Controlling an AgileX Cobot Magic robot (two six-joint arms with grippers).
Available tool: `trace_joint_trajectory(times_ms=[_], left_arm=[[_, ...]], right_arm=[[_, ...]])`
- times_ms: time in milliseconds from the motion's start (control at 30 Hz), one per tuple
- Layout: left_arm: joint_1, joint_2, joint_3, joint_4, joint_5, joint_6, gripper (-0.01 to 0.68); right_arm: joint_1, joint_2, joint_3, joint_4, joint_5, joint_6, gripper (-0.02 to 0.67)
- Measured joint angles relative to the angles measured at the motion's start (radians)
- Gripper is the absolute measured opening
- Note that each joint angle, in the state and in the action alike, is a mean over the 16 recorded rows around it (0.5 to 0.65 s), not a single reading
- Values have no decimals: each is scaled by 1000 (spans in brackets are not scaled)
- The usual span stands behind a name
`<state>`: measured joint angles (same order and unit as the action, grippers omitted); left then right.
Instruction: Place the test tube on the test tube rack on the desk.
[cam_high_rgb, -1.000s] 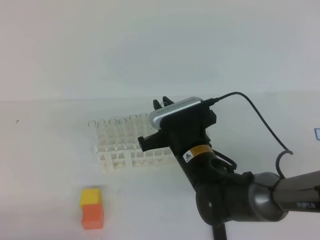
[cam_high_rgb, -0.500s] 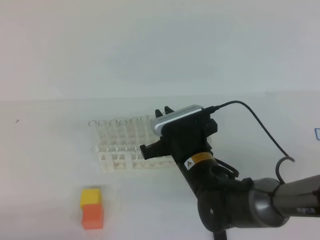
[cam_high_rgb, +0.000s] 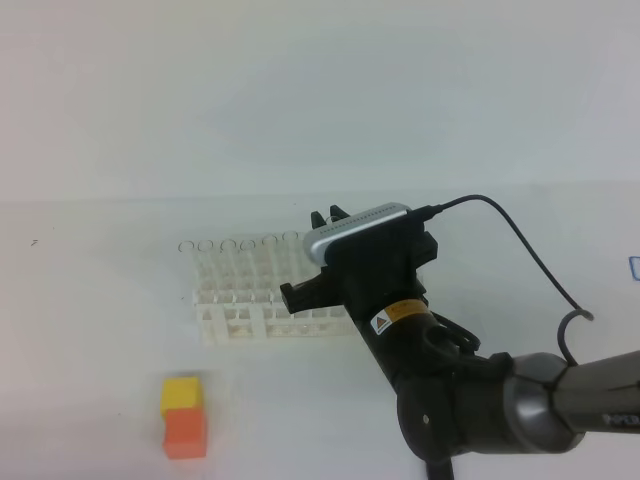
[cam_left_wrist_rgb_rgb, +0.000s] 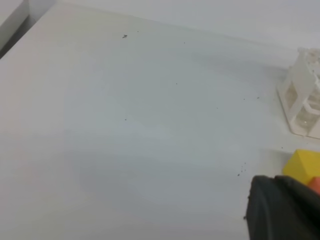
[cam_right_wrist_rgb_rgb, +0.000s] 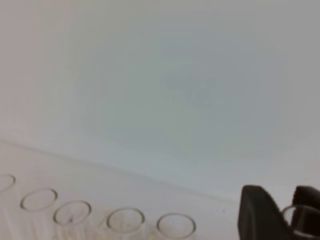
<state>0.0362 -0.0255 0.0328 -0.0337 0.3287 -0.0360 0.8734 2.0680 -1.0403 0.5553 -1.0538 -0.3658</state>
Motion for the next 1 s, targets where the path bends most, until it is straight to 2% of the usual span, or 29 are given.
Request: trace_joint_trajectory(times_ms=[1000], left_arm=[[0, 0, 0, 0, 0, 0, -1]], right_arm=[[5, 53, 0, 12, -47, 34, 120]])
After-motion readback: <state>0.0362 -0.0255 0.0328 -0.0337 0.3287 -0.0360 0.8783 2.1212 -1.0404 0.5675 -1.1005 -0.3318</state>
